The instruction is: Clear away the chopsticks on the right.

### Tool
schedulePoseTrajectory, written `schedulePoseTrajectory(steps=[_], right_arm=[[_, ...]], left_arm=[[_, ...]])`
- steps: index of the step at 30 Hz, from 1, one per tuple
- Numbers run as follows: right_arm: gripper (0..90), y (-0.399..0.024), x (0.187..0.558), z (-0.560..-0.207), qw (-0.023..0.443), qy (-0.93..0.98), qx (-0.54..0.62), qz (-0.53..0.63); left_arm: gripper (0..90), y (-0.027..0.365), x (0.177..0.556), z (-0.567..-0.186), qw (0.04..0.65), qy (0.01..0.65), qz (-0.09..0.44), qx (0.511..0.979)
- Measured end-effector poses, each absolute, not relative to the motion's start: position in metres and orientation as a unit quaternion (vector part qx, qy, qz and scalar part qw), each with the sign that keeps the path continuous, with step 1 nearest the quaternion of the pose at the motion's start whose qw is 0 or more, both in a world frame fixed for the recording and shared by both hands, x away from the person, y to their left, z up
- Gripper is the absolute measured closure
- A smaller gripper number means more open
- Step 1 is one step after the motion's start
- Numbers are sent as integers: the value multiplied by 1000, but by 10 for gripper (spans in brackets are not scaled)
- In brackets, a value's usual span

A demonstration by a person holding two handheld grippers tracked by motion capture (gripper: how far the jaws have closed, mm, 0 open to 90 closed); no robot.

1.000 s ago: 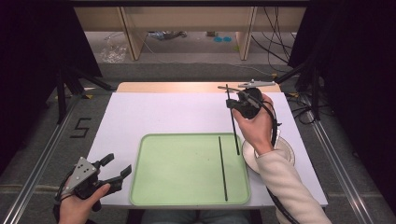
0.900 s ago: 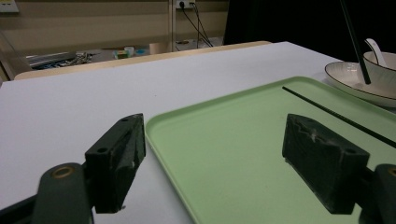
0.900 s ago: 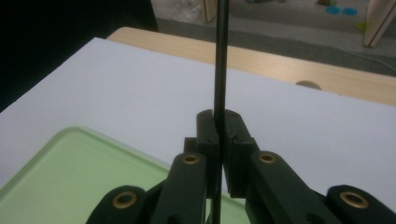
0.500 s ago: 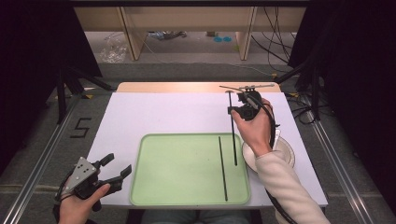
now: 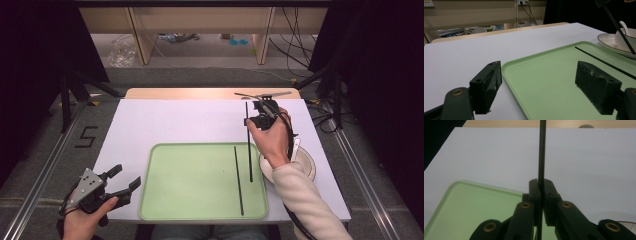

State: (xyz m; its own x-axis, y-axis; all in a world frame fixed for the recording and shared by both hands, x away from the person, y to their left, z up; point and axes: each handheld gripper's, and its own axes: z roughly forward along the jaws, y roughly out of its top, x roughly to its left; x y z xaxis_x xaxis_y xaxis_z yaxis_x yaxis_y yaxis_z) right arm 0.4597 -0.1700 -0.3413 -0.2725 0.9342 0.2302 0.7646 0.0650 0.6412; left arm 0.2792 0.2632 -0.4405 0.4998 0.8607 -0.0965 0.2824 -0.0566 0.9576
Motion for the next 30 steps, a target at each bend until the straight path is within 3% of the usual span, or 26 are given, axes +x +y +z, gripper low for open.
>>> schedulePoseTrajectory(steps=[15, 22, 30], right_arm=[[878, -170, 462, -347, 103, 722, 606, 316], [878, -163, 462, -349, 61, 705, 643, 294], [878, -162, 463, -355, 49, 713, 643, 275]], left_arm=[[214, 263, 279, -440, 541, 423, 268, 676], [215, 263, 279, -440, 541, 423, 268, 676], [215, 263, 279, -440, 542, 423, 267, 676]])
